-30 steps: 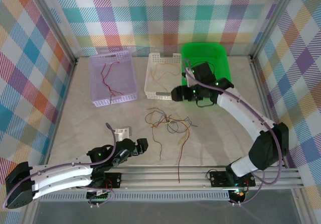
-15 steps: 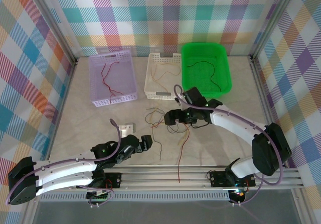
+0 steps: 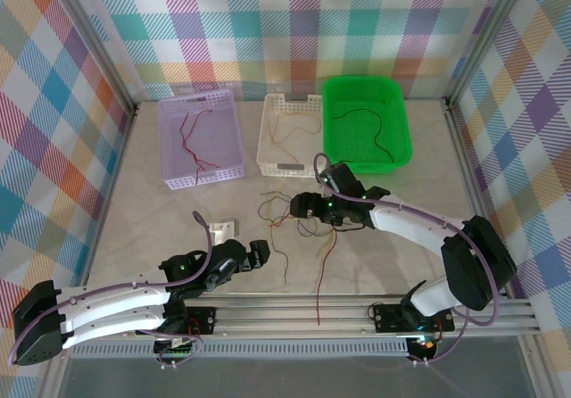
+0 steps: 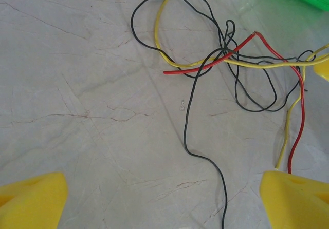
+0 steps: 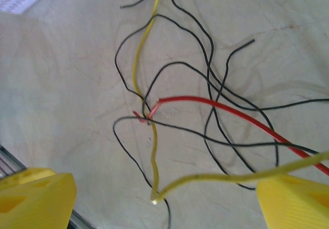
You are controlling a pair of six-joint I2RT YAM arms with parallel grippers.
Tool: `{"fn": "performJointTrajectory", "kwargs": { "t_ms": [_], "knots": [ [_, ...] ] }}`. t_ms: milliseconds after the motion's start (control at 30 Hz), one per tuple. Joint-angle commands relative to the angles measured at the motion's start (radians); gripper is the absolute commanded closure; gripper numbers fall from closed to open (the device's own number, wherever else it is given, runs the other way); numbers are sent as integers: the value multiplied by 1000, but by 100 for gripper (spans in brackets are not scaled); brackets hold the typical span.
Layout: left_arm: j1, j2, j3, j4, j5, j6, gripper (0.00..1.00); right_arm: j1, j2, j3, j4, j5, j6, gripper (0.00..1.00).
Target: Untangle the cables
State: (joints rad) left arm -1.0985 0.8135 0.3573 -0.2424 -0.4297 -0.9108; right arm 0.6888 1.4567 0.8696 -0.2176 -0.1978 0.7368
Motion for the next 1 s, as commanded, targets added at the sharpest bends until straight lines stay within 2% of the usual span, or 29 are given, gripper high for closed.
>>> {"fn": "performJointTrajectory", "kwargs": {
  "t_ms": [0,33,167,367,500,667,967],
  "knots": [
    [-13,-10,12,-43,-18,-20,4,3,39,5,86,-4,76,21],
    [-13,-11,12,-63,-16,-22,4,4,46,11,90,-6,79,25],
    [-14,-28,9,-82,-17,-29,4,5,79,25,84,1,87,34],
    [-15,-69,-4,-106,-23,-40,4,9,76,42,57,22,84,64],
    [-15,-82,-10,-112,-24,-46,4,22,18,57,-3,85,49,78],
    [-15,-69,-20,-76,-25,-51,4,44,-37,72,-59,132,0,100],
    [-15,72,78,-3,-47,8,4,67,-132,88,-77,64,-71,100]
  ]
}}
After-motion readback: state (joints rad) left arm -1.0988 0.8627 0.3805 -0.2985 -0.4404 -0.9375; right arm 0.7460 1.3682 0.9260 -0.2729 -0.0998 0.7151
